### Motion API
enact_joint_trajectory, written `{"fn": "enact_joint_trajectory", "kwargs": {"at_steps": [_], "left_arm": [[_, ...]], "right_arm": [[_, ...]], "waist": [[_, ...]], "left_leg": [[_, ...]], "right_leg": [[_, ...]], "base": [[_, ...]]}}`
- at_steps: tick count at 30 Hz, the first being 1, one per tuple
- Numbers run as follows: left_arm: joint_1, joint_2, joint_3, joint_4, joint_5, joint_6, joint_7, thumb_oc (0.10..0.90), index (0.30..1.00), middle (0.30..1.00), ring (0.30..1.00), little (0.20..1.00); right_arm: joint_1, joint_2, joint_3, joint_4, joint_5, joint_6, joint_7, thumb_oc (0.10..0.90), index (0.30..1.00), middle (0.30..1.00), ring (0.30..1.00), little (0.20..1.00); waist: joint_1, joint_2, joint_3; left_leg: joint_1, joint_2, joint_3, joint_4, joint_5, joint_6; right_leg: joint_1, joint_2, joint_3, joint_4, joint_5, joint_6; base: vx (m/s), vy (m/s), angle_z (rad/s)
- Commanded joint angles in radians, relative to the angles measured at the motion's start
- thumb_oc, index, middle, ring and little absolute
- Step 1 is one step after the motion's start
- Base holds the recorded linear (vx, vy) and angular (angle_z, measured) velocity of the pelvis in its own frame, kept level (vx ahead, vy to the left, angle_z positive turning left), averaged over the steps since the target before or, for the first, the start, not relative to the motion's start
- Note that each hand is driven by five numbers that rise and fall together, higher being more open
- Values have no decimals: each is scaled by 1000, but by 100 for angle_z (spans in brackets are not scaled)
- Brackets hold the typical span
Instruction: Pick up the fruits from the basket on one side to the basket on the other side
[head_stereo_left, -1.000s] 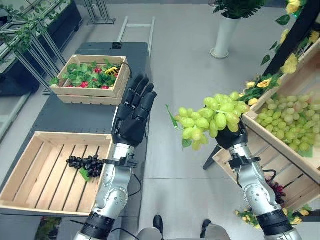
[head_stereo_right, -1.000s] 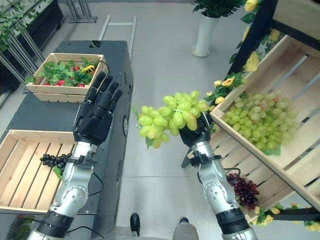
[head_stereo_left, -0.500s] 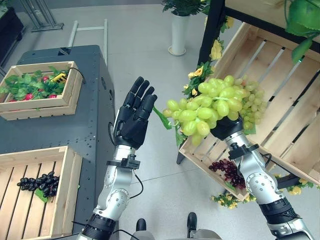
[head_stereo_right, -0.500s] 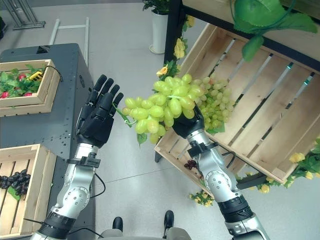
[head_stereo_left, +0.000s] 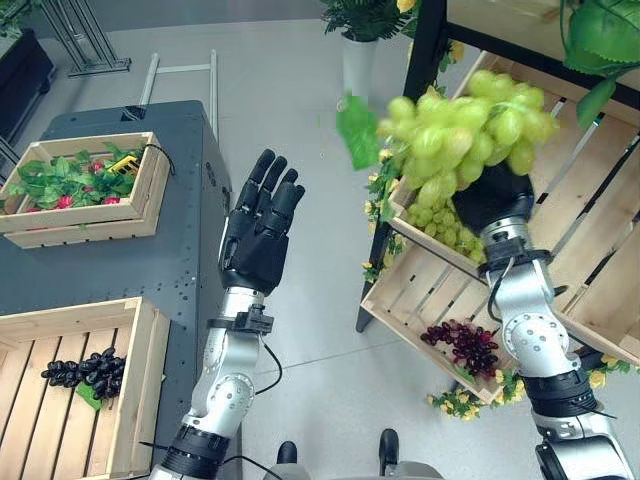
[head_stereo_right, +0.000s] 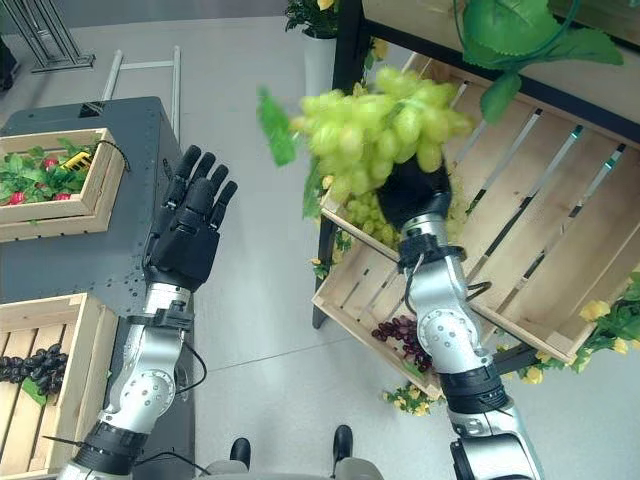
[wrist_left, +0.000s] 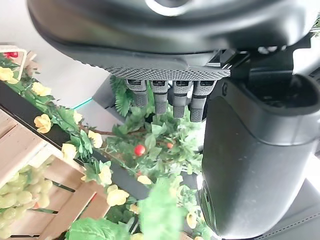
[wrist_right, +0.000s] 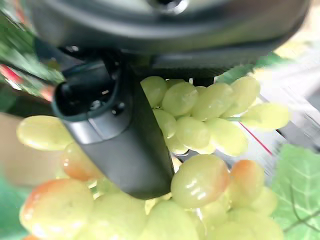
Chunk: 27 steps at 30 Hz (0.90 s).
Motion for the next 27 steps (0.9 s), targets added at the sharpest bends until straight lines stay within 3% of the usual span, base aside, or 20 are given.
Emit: {"fn": "enact_joint_trajectory", "kwargs": {"at_steps": [1, 10, 15, 16, 18, 19, 20, 21, 22, 23, 24, 27], "left_arm": [[-97, 49, -35, -37, -4, -35, -17, 800, 900, 900, 900, 900], [-85, 83, -25, -38, -34, -11, -25, 800, 900, 900, 900, 900], [-87, 97, -25, -46, -43, 1, -29, 800, 900, 900, 900, 900], [-94, 100, -30, -47, -42, 5, -27, 800, 900, 900, 900, 900], [-102, 98, -34, -53, -34, 14, -21, 800, 900, 900, 900, 900], [-104, 97, -35, -54, -32, 14, -19, 800, 900, 900, 900, 900], [-112, 96, -45, -64, -24, 19, -9, 800, 900, 900, 900, 900], [-114, 95, -47, -65, -22, 20, -7, 800, 900, 900, 900, 900], [-127, 89, -49, -61, -13, 25, -4, 800, 900, 900, 900, 900], [-130, 87, -51, -61, -8, 25, -1, 800, 900, 900, 900, 900], [-138, 83, -55, -64, 1, 29, 8, 800, 900, 900, 900, 900], [-148, 80, -48, -65, 13, 40, 13, 800, 900, 900, 900, 900]], "right_arm": [[-161, -37, -96, 87, -96, -117, -99, 400, 300, 300, 300, 300], [-206, -196, -192, 414, -198, -107, -250, 400, 300, 300, 300, 300], [-188, -305, -203, 633, -319, -63, -245, 400, 300, 300, 300, 300], [-172, -340, -191, 707, -411, 4, -257, 400, 300, 300, 300, 300], [-152, -386, -162, 785, -527, 76, -240, 400, 300, 300, 300, 300], [-151, -392, -157, 793, -538, 79, -238, 400, 300, 300, 300, 300], [-149, -428, -120, 832, -644, 166, -202, 400, 300, 300, 300, 300], [-151, -436, -110, 842, -680, 195, -182, 400, 300, 300, 300, 300], [-151, -475, -64, 890, -826, 279, -84, 800, 900, 900, 900, 900], [-152, -485, -50, 896, -860, 309, -47, 800, 900, 900, 900, 900], [-154, -516, -1, 911, -950, 379, 53, 800, 900, 900, 900, 900], [-161, -566, 62, 916, -1043, 478, 214, 800, 900, 900, 900, 900]], "waist": [[-3, -20, -186], [12, -29, -188], [17, -36, -180], [14, -39, -176], [12, -44, -171], [11, -44, -171], [9, -48, -167], [9, -48, -166], [5, -52, -163], [4, -53, -162], [0, -58, -159], [-9, -66, -151]], "left_leg": [[-72, -41, -34, 1, -10, 48], [-75, -36, -40, 1, -11, 47], [-73, -34, -43, 1, -10, 45], [-72, -32, -41, 1, -9, 45], [-71, -30, -42, 1, -8, 45], [-71, -30, -41, 1, -8, 45], [-72, -30, -41, 1, -5, 45], [-72, -30, -41, 1, -5, 45], [-73, -29, -38, 1, -3, 45], [-73, -28, -36, 1, -2, 46], [-74, -27, -31, 1, 0, 47], [-72, -23, -18, 1, 2, 46]], "right_leg": [[68, -64, -77, 1, -37, 7], [64, -61, -78, 1, -33, 7], [65, -61, -81, 1, -27, 9], [66, -61, -81, 1, -25, 10], [65, -61, -80, 1, -22, 12], [65, -61, -80, 1, -21, 12], [63, -61, -78, 1, -18, 13], [62, -61, -78, 1, -18, 13], [59, -61, -74, 1, -15, 14], [58, -61, -72, 1, -14, 14], [56, -61, -68, 1, -12, 15], [55, -59, -60, 1, -9, 16]], "base": [[67, 3, -4], [30, -7, 0], [7, -5, 0], [0, 0, 0], [-7, -17, 0], [0, 0, 0], [0, 0, 0], [-38, -26, 3], [0, 0, 0], [-42, -20, 3], [-34, -16, 1], [-24, -13, -1]]}}
